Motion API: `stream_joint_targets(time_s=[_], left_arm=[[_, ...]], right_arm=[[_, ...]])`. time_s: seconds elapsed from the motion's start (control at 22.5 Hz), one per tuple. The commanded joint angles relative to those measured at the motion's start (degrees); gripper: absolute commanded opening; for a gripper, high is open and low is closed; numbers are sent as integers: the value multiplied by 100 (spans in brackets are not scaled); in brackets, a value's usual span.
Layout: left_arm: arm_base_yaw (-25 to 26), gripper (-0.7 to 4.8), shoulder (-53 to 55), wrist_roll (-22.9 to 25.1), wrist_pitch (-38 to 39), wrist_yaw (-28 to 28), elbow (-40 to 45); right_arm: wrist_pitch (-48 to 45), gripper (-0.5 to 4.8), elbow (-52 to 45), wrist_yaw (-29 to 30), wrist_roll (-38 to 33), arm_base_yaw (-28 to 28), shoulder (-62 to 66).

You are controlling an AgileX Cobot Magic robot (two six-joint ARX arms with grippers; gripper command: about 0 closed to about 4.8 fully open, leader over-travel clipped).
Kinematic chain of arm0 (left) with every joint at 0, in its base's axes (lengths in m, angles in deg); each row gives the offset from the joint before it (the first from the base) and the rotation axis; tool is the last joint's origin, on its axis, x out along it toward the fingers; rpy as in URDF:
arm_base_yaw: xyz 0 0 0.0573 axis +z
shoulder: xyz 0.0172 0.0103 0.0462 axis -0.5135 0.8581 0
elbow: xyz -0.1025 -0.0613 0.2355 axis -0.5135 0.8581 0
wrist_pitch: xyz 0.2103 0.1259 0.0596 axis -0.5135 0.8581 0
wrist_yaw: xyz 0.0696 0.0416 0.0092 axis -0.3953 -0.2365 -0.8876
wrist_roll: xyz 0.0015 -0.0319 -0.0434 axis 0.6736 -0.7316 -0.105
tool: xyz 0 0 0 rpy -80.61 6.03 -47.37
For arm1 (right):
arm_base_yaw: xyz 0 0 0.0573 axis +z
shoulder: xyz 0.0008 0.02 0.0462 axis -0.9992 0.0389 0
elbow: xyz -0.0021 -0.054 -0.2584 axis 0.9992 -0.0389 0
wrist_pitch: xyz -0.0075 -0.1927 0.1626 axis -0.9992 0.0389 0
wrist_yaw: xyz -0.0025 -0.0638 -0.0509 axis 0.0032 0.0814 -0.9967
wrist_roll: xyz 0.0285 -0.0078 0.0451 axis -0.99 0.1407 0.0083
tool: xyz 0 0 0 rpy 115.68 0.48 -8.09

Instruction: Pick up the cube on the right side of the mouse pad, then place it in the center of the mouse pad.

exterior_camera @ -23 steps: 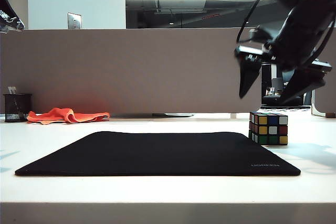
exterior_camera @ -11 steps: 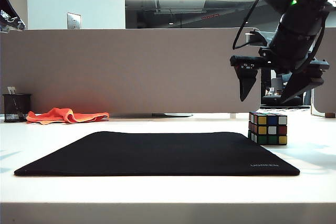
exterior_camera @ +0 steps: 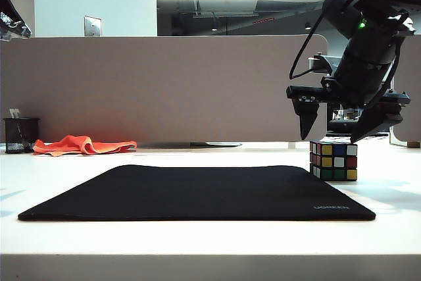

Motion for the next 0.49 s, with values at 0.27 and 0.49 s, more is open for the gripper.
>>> stream_joint_targets(time_s=[0.27, 0.49], left_arm=[[7, 153, -7, 24, -66, 4, -24], [7, 153, -7, 24, -55, 4, -24]], right_arm=[[334, 479, -20, -186, -22, -37, -127], [317, 479, -20, -367, 247, -61, -461]])
